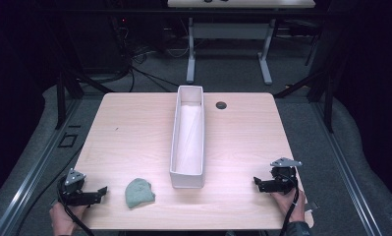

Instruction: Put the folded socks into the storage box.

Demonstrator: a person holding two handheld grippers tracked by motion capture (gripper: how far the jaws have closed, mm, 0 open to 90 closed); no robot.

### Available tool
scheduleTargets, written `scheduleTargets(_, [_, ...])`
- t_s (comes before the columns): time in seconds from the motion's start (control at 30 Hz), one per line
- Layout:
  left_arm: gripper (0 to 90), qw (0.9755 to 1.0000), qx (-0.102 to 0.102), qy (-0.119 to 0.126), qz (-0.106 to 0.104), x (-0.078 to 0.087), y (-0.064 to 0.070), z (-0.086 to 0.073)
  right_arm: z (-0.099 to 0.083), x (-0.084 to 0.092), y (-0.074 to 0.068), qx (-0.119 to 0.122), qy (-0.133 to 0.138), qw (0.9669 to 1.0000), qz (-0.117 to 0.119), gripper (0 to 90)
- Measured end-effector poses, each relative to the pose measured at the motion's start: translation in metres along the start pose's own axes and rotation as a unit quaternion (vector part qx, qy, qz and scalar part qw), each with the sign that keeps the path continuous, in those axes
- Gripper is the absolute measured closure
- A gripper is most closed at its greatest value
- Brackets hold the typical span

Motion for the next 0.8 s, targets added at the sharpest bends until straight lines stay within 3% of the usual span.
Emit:
scheduleTargets(0.53, [0.1, 1.0, -0.004, 0.0, -0.003, -0.0007, 0.001, 0.0011, 0.0001, 0.0001, -0.0007, 0.003, 0.002, 1.0, 0.0, 0.2])
scheduleTargets(0.8, [0.1, 0.9994, -0.027, -0.012, -0.02, 0.005, 0.0078, 0.0051, 0.0003, -0.0001, -0.0007, 0.002, 0.002, 1.0, 0.0, 0.2])
Point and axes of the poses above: each handheld gripper's, and its own axes: x roughly backward along the jaws, z roughly out of its top, y roughly to its right, the point moved 2 cm from there along -x, roughly forward along the jaws, and after that the axes turned 8 degrees about x, right-handed, at the moved point
